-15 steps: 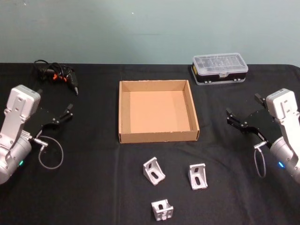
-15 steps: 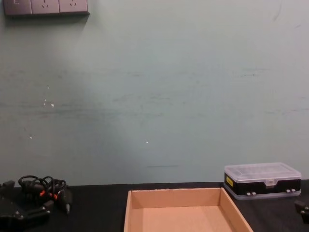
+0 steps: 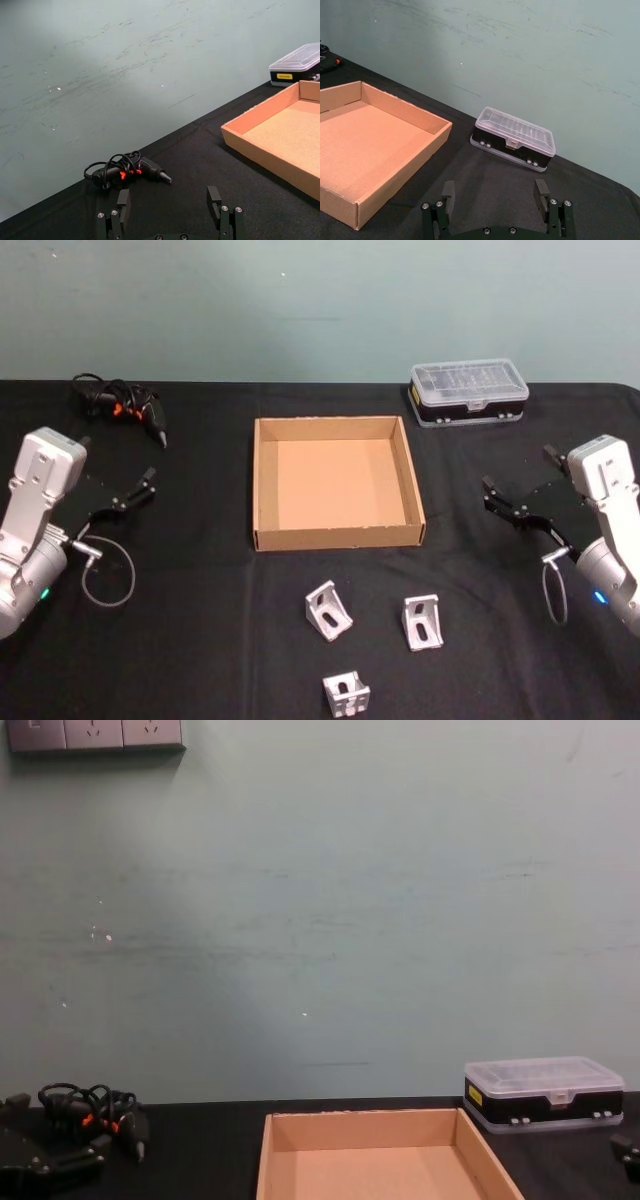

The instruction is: Use one hand to pick up the angle iron from the table and place it into the box.

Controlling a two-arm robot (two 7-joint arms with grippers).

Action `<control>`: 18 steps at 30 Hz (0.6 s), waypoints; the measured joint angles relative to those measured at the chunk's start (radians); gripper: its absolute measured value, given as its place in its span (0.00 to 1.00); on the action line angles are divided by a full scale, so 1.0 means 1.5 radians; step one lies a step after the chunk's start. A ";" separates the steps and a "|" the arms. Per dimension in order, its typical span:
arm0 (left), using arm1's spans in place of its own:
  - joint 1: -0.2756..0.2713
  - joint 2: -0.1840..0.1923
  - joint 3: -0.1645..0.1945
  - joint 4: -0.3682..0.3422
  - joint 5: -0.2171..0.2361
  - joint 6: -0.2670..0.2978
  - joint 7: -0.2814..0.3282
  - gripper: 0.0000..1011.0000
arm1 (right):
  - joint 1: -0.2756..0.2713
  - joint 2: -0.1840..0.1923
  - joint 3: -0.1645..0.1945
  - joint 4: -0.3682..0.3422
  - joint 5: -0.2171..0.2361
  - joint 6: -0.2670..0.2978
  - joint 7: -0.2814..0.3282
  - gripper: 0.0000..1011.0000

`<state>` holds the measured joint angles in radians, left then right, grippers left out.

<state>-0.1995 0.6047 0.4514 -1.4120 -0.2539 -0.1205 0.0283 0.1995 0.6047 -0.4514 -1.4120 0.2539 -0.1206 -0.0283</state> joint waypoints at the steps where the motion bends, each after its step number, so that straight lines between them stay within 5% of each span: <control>1: 0.000 0.000 0.000 0.000 0.000 0.000 0.000 0.99 | 0.000 0.000 0.000 0.000 0.000 0.000 0.000 0.99; 18: 0.000 0.000 0.000 0.000 0.000 0.000 0.000 0.99 | 0.000 0.000 0.000 0.000 0.000 0.000 0.000 0.99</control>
<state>-0.1995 0.6047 0.4514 -1.4120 -0.2539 -0.1206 0.0283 0.1995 0.6047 -0.4514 -1.4120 0.2539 -0.1205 -0.0283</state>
